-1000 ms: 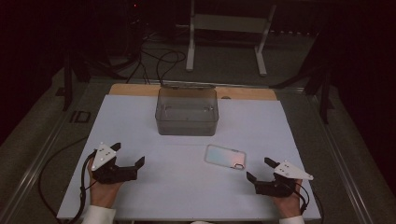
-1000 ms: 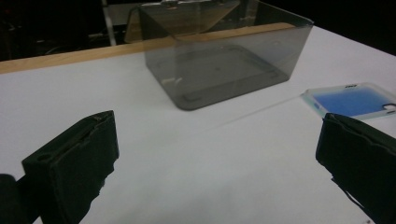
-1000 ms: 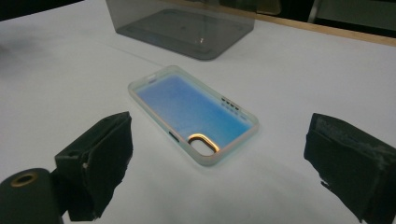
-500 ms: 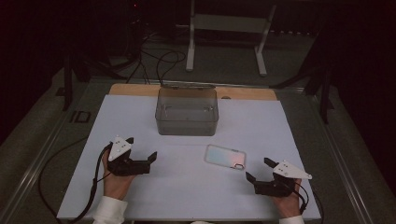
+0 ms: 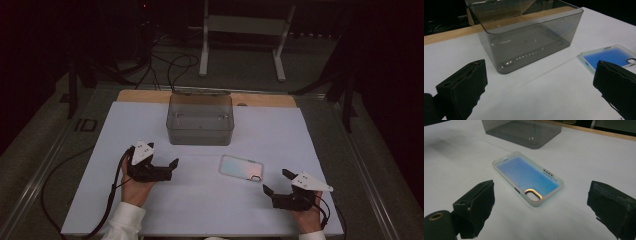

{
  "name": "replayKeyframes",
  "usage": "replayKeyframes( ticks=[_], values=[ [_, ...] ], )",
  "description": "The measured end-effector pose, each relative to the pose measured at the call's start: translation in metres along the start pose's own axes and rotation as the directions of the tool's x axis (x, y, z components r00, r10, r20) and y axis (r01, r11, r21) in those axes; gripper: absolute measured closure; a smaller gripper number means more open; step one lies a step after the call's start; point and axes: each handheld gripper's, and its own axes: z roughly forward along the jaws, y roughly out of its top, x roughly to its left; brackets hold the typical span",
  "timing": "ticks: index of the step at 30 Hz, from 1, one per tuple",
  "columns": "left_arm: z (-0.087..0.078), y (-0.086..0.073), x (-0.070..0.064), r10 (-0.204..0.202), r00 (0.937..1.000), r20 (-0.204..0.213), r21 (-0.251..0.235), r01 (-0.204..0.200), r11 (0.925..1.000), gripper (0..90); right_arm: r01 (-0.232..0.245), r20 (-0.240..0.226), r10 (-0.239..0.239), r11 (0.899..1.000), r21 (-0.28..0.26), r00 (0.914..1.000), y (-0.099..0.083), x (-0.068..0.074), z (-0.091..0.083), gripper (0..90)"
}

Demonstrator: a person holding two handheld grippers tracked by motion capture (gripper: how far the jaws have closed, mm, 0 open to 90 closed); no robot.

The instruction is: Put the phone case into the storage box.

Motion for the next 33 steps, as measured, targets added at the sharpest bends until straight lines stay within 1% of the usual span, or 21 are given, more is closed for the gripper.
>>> replayKeyframes(
  ticks=[1, 2, 5, 6, 11, 15, 20, 26, 33],
  values=[
    [0.005, 0.002, -0.001, 0.005, 1.0000, 0.004, 0.009, -0.005, 0.9999, 0.2, 0.001, 0.002, -0.001, 1.000, 0.001, 1.0000, 0.000, 0.000, 0.000, 7.6],
    [0.005, 0.002, -0.001, 0.005, 1.0000, 0.004, 0.009, -0.005, 0.9999, 0.2, 0.001, 0.002, -0.001, 1.000, 0.001, 1.0000, 0.000, 0.000, 0.000, 7.6],
    [0.015, 0.006, -0.004, 0.011, 0.9999, 0.013, 0.028, -0.012, 0.9995, 0.3, 0.002, 0.002, -0.002, 1.000, 0.002, 1.0000, 0.000, 0.000, 0.000, 7.7],
    [0.015, 0.006, -0.004, 0.011, 0.9999, 0.013, 0.028, -0.012, 0.9995, 0.3, 0.002, 0.002, -0.002, 1.000, 0.002, 1.0000, 0.000, 0.000, 0.000, 7.7],
    [0.026, 0.010, -0.009, 0.016, 0.9994, 0.029, 0.046, -0.018, 0.9988, 0.3, 0.002, 0.001, -0.002, 1.000, 0.004, 1.0000, 0.000, 0.000, 0.000, 7.7],
    [0.033, 0.012, -0.011, 0.021, 0.9992, 0.033, 0.058, -0.023, 0.9980, 0.3, 0.002, -0.001, -0.002, 1.000, 0.007, 1.0000, 0.000, 0.000, 0.000, 7.7],
    [0.042, 0.012, -0.012, 0.013, 0.9992, 0.037, 0.078, -0.016, 0.9968, 0.5, 0.002, -0.002, -0.002, 1.000, 0.007, 1.0000, 0.000, 0.000, 0.001, 7.7],
    [0.052, 0.013, -0.015, 0.014, 0.9991, 0.040, 0.098, -0.018, 0.9951, 0.8, 0.002, -0.003, -0.002, 1.000, 0.011, 1.0000, 0.000, 0.000, 0.001, 7.7],
    [0.063, 0.017, -0.021, 0.024, 0.9985, 0.049, 0.114, -0.029, 0.9930, 1.0, 0.003, -0.005, -0.003, 1.000, 0.012, 1.0000, 0.000, 0.000, 0.001, 7.7]
  ],
)
